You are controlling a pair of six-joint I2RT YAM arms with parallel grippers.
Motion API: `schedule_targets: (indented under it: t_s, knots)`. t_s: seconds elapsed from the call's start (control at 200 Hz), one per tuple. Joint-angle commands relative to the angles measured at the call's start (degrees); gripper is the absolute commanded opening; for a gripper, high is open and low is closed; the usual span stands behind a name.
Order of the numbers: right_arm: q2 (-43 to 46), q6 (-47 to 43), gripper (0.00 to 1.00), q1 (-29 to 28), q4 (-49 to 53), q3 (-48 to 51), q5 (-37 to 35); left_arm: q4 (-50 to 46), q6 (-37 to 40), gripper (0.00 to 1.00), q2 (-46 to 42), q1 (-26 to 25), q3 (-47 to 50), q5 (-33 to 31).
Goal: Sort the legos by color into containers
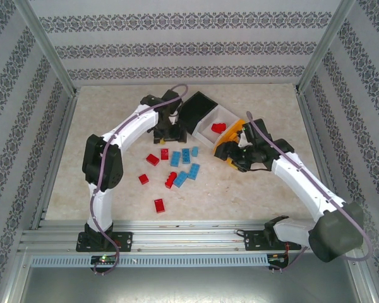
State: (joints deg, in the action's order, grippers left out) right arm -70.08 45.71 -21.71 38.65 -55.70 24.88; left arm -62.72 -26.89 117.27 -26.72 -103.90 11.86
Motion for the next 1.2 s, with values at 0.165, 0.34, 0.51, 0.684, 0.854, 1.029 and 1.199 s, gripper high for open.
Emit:
schedule_targets:
  t_s: [0.165,0.34,0.51,0.684,0.854,1.029,1.199]
  knots:
    - [-0.98,2.1,0.68,-3.42,-1.04,-1.77,-2.72,0.35,3.11,0.74,0.78,1.98,7.73,-4.42]
    - [0.64,3.31,0.68,-3.69,-0.85,-0.26,-3.28,1.63,3.94,0.72,2.64,2.57,7.22,-4.37]
    - [0.42,3.24,0.68,-3.69,-0.42,-0.44,-3.18,1.99,4.14,0.67,4.62,2.99,5.62,-3.96]
    - [-0.23,3.24,0.68,-3.69,-0.27,-1.06,-3.01,2.2,3.74,0.59,6.82,3.51,3.68,-3.92]
    - [-0.39,3.15,0.68,-3.69,0.02,-0.86,-3.0,1.7,3.82,0.56,9.43,3.94,1.19,-3.62]
    - [-0.8,2.65,0.68,-3.55,0.2,-0.98,-2.92,0.98,3.86,0.49,11.21,3.96,-0.4,-3.09]
    - [-0.87,2.33,0.68,-2.99,0.2,-0.9,-2.76,0.95,3.61,0.38,11.4,3.95,-0.22,-2.96]
